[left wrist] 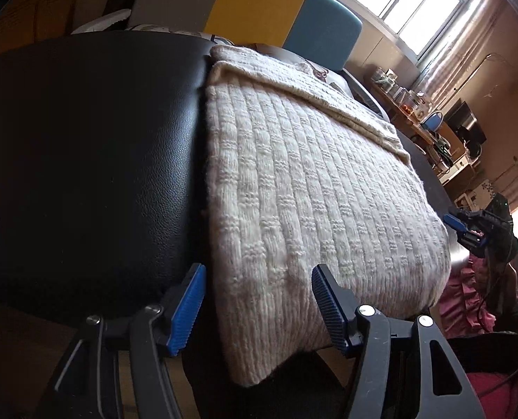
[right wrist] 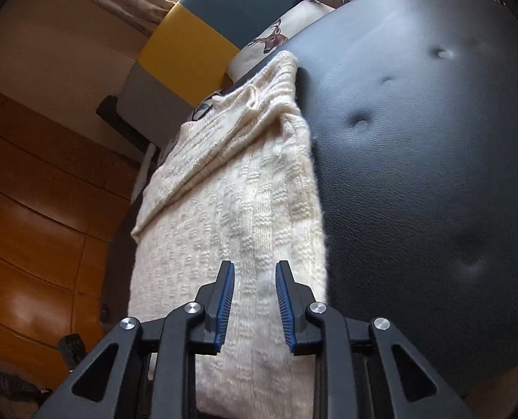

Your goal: Fold clothes

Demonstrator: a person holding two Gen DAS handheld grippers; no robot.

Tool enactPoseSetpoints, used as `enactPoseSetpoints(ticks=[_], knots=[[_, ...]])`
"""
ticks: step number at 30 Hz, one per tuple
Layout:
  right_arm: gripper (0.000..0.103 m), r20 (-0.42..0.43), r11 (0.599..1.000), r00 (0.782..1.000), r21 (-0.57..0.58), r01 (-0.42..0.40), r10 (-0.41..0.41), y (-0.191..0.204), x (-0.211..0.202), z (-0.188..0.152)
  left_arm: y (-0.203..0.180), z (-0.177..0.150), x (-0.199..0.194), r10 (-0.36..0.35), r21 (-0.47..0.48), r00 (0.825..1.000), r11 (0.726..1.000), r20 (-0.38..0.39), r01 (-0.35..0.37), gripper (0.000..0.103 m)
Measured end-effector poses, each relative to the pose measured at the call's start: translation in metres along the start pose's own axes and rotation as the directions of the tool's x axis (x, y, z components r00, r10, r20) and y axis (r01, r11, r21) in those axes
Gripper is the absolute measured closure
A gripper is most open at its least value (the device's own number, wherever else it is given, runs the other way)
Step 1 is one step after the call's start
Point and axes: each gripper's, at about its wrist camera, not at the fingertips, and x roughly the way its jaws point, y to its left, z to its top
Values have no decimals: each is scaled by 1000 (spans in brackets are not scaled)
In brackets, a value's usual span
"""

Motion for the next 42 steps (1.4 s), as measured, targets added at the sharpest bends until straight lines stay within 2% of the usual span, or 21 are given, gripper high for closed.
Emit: enactPoseSetpoints(ticks=[2, 6, 9, 13, 18, 19, 20, 21, 22, 23, 25, 27, 31, 32, 33, 34, 39, 42], knots=[[74, -4, 998, 999, 57, -38, 38, -18, -17, -8, 3, 0, 3, -17, -32, 1000, 999, 2, 17, 39], [71, -9, 988, 1000, 149, -28, 29, -54, -35, -24, 8, 9, 6, -48, -77, 998, 996, 38, 51, 39], [71, 6, 973, 995, 207, -102, 104, -72, -34, -28, 7, 17, 14, -70, -80, 997, 994, 39, 73, 37], [71, -59, 962, 979, 206, -181, 197, -63, -11, -25, 2, 21, 17, -67, -64, 997, 996, 34, 69, 26], [73, -114, 961, 964, 165, -222, 242, -46, 15, -25, -6, 19, 18, -42, -28, 999, 999, 27, 43, 27], [74, -117, 963, 964, 157, -220, 239, -45, 16, -25, -8, 19, 18, -30, -17, 999, 999, 25, 30, 30], [74, -121, 965, 964, 148, -218, 237, -44, 17, -25, -7, 20, 17, -17, -18, 1000, 1000, 25, 18, 40], [74, -119, 966, 965, 140, -216, 233, -43, 17, -26, -5, 20, 16, -5, -22, 1000, 1000, 26, 5, 55], [74, -119, 970, 967, 125, -211, 225, -41, 16, -27, -3, 20, 15, 8, -27, 1000, 1000, 26, -7, 64], [74, -119, 973, 969, 109, -204, 216, -39, 16, -27, -2, 20, 14, 20, -32, 999, 999, 27, -19, 76], [74, -105, 977, 974, 94, -190, 199, -35, 16, -32, 1, 20, 12, 28, -46, 999, 999, 25, -27, 77], [74, -105, 978, 975, 89, -189, 198, -33, 16, -34, -4, 18, 10, 62, -13, 997, 998, 39, -62, 78], [74, -112, 981, 977, 88, -171, 180, -30, 17, -35, -11, 17, 12, 46, 4, 998, 999, 48, -47, 78], [74, -112, 984, 979, 78, -162, 170, -28, 18, -35, -12, 18, 14, 51, 7, 998, 999, 47, -51, 83], [79, -108, 986, 982, 74, -151, 158, -28, 18, -35, -11, 18, 16, 39, -2, 998, 999, 42, -39, 89], [82, -92, 986, 984, 80, -144, 151, -28, 18, -37, -9, 19, 17, 25, -20, 999, 1000, 45, -24, 89], [79, -16, 987, 988, 40, -154, 155, -24, 15, -48, -1, 18, 17, -19, -72, 999, 997, 43, 22, 90], [79, -23, 987, 988, 46, -151, 152, -23, 16, -48, -1, 17, 17, -27, -74, 998, 997, 50, 31, 89]])
